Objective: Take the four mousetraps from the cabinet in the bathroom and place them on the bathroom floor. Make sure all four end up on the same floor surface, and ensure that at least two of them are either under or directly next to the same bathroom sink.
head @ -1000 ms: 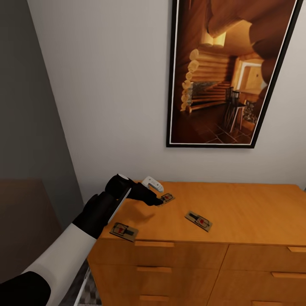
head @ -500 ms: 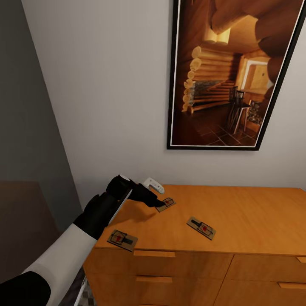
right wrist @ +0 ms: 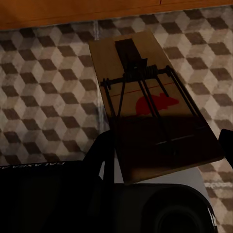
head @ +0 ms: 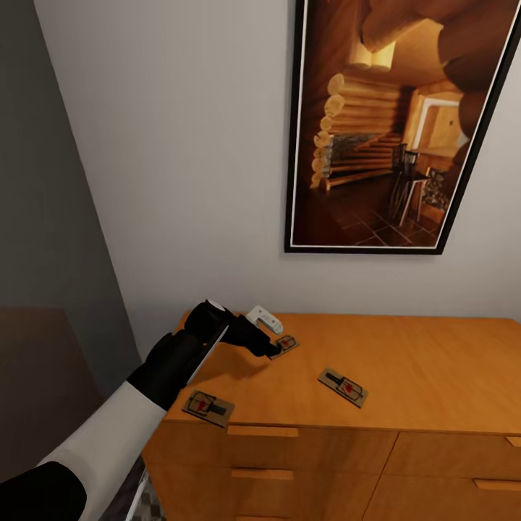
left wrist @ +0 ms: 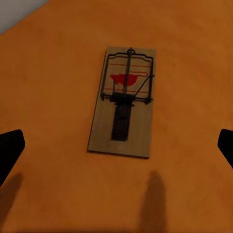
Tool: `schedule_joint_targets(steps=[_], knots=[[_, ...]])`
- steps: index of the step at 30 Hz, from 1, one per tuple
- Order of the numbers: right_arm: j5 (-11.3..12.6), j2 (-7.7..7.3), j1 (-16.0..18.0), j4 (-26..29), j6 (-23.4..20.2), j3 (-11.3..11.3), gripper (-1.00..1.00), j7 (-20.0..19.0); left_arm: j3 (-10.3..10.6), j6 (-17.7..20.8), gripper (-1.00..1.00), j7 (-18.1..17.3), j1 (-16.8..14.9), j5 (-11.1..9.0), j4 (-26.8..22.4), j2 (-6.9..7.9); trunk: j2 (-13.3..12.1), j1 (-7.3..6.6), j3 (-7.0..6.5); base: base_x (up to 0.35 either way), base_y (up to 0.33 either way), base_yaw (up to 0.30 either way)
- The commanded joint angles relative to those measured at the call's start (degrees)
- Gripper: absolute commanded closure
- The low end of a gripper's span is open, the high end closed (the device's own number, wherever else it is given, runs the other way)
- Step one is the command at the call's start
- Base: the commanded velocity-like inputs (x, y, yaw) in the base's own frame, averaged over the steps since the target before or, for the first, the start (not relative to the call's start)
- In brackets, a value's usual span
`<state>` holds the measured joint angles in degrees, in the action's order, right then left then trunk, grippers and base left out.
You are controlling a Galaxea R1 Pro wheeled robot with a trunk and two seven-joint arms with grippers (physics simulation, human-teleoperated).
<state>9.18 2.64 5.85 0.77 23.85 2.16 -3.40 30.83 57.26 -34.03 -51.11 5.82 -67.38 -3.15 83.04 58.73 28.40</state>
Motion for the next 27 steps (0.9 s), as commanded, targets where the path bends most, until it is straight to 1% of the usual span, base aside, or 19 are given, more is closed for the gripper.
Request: schedule_joint_targets(steps=[1,7,20,27], knots=[[0.8,0.01,0.0,-0.1,0.2,0.2,1.00,-0.5,0.0,0.1,-1.00,-0.5,0.0,0.6,-0.1,-0.01,0.0,0.00,0.13,0.000,0.000,0.000],[0.8,0.12,0.0,-0.1,0.2,0.2,1.00,-0.5,0.1,0.1,-1.00,-0.5,0.0,0.6,-0.2,-0.02,0.0,0.00,0.40,0.000,0.000,0.000],[0.8,0.17,0.0,-0.1,0.2,0.2,1.00,-0.5,0.1,0.1,-1.00,-0.4,0.0,0.6,0.2,-0.01,0.0,0.00,0.51,0.000,0.000,0.000],[0.8,0.17,0.0,-0.1,0.2,0.2,1.00,-0.5,0.3,0.0,-1.00,-0.4,0.0,0.7,0.5,-0.01,0.0,0.00,0.99,0.000,0.000,0.000]])
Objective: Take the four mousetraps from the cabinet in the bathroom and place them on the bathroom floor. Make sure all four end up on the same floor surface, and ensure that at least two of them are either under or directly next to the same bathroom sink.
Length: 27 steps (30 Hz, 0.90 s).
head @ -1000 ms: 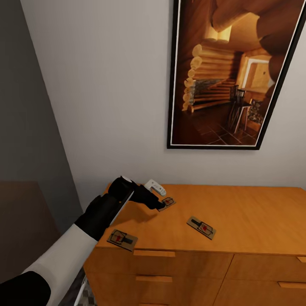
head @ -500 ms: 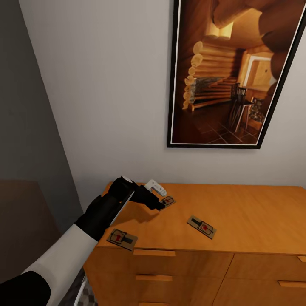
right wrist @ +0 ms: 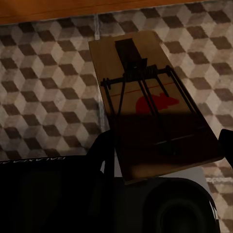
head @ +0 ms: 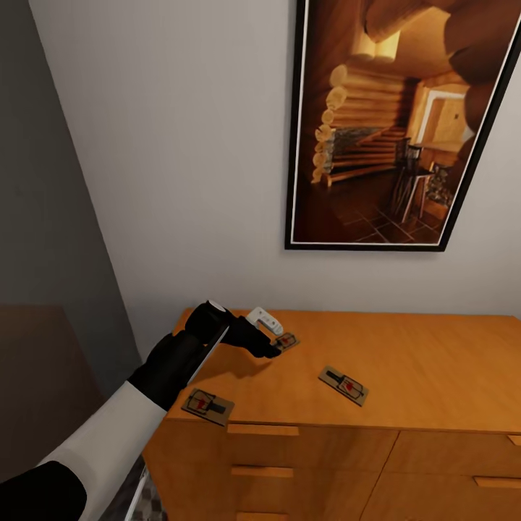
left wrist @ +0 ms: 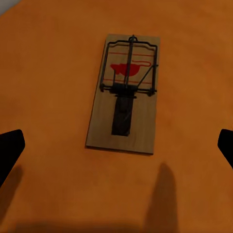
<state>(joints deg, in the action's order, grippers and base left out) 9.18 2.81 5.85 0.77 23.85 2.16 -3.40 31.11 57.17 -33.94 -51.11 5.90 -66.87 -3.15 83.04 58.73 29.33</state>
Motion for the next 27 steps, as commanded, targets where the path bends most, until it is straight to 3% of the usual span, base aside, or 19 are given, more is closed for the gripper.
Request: schedule_joint_targets(steps=[1,18,27], knots=[[0.8,0.00,0.0,-0.1,0.2,0.2,1.00,-0.5,0.0,0.1,-1.00,-0.5,0.0,0.6,0.0,-0.01,0.0,0.00,0.15,0.000,0.000,0.000],[0.8,0.00,0.0,-0.1,0.2,0.2,1.00,-0.5,0.8,0.2,-1.00,-0.4,0.0,0.9,-0.1,-0.01,0.0,0.00,1.29,0.000,0.000,0.000],[0.8,0.00,0.0,-0.1,0.2,0.2,1.00,-0.5,4.2,0.2,-1.00,-0.3,0.0,1.2,-0.3,-0.01,0.0,0.00,1.32,0.000,0.000,0.000]])
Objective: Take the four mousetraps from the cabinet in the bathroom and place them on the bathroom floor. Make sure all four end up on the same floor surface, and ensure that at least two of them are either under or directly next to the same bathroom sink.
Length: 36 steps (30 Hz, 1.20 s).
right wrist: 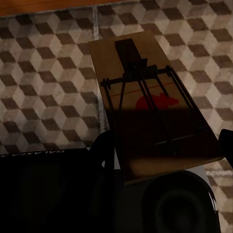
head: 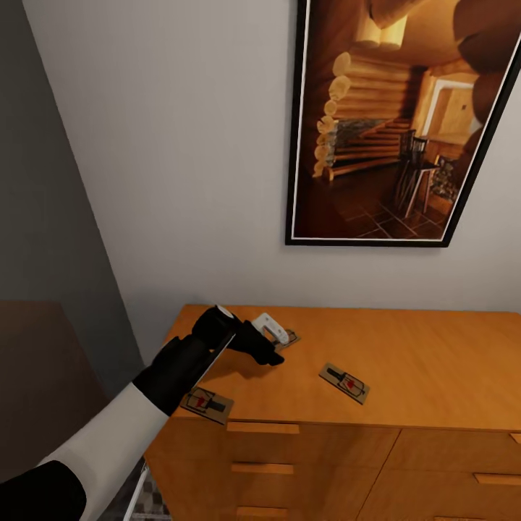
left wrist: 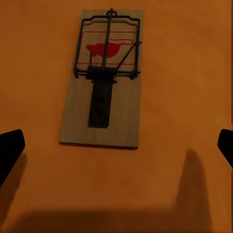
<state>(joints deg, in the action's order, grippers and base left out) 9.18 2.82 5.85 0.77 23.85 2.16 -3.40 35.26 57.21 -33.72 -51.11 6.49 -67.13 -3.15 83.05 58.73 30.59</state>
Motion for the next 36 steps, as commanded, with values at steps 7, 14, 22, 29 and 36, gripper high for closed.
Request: schedule_joint_targets(steps=[7,14,22,29,36], knots=[[0.8,0.00,0.0,-0.1,0.2,0.2,1.00,-0.5,0.7,0.1,-1.00,-0.5,0.0,0.7,-0.1,-0.01,0.0,0.00,0.06,0.000,0.000,0.000],[0.8,0.00,0.0,-0.1,0.2,0.2,1.00,-0.5,0.9,0.1,-1.00,-0.5,0.0,0.8,-0.1,-0.01,0.0,0.00,0.06,0.000,0.000,0.000],[0.8,0.00,0.0,-0.1,0.2,0.2,1.00,-0.5,0.8,0.2,-1.00,-0.5,0.0,0.8,-0.2,0.01,0.0,0.00,0.06,0.000,0.000,0.000],[0.8,0.00,0.0,-0.1,0.2,0.2,1.00,-0.5,0.8,0.2,-1.00,-0.5,0.0,0.8,-0.3,0.07,0.0,0.00,0.06,0.000,0.000,0.000],[0.8,0.00,0.0,-0.1,0.2,0.2,1.00,-0.5,0.8,0.2,-1.00,-0.5,0.0,0.8,-0.3,0.13,0.0,0.00,0.06,0.042,0.000,0.000]])
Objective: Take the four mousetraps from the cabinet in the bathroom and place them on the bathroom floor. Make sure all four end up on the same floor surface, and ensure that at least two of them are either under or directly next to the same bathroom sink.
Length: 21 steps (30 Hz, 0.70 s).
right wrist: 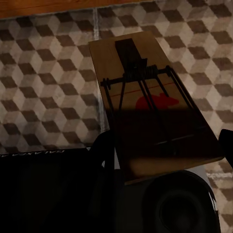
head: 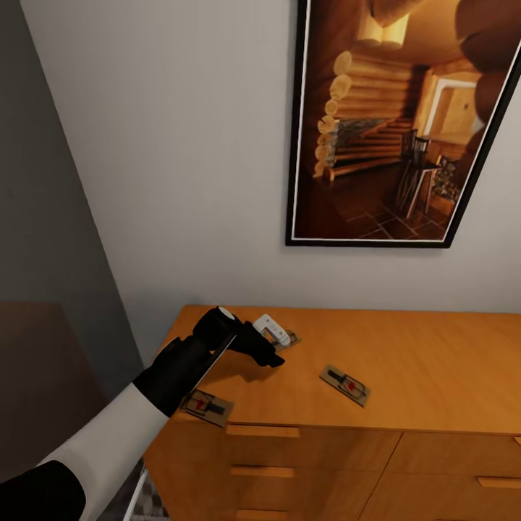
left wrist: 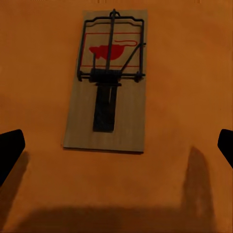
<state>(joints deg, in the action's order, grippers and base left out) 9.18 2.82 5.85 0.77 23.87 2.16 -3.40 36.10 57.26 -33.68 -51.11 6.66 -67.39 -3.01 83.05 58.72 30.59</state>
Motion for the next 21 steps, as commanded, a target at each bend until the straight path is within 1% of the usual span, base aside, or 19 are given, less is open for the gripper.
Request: schedule_joint_targets(steps=[1,7,21], knots=[[0.8,0.00,0.0,-0.1,0.2,0.2,1.00,-0.5,0.0,0.1,-1.00,-0.5,0.0,0.6,-0.1,0.00,0.0,0.01,0.06,0.117,0.000,0.000],[0.8,0.00,0.0,-0.1,0.2,0.2,1.00,-0.5,0.2,0.1,-1.00,-0.5,0.0,0.6,0.0,0.02,0.0,0.01,0.06,0.057,0.000,0.000],[0.8,0.03,0.0,-0.1,0.2,0.2,1.00,-0.5,0.2,0.1,-1.00,-0.5,0.0,0.6,0.0,0.02,0.0,0.01,0.06,0.004,0.000,0.000]])
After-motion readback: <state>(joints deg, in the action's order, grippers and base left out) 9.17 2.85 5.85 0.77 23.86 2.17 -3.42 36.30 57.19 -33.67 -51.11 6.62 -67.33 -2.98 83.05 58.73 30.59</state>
